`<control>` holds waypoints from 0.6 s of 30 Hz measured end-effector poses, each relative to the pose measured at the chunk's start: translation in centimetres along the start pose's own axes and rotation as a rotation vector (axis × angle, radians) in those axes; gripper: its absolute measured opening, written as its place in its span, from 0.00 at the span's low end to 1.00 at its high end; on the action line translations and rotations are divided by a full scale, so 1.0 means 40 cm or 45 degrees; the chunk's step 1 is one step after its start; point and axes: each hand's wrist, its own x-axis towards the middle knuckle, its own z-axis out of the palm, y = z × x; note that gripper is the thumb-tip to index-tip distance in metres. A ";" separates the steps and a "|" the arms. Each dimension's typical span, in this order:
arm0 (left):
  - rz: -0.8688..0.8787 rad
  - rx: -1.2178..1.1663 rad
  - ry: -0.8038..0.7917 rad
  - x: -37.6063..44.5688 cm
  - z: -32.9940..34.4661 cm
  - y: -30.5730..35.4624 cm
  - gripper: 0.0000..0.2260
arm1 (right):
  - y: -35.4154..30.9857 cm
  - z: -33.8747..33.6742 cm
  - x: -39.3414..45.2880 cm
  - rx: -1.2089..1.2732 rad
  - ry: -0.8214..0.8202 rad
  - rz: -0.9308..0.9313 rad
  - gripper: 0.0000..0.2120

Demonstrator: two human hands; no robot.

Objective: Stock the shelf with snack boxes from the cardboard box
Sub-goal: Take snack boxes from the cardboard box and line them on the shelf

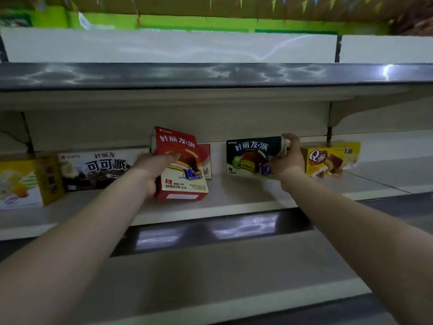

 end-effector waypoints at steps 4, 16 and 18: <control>0.016 0.010 0.034 0.036 0.023 -0.002 0.17 | 0.024 0.042 0.065 -0.101 -0.205 -0.123 0.28; -0.005 0.037 0.121 0.078 0.102 0.000 0.16 | 0.022 0.020 0.196 -1.162 -0.701 -0.637 0.35; 0.006 0.053 0.113 0.080 0.114 0.001 0.15 | 0.021 0.023 0.205 -1.214 -0.722 -0.681 0.38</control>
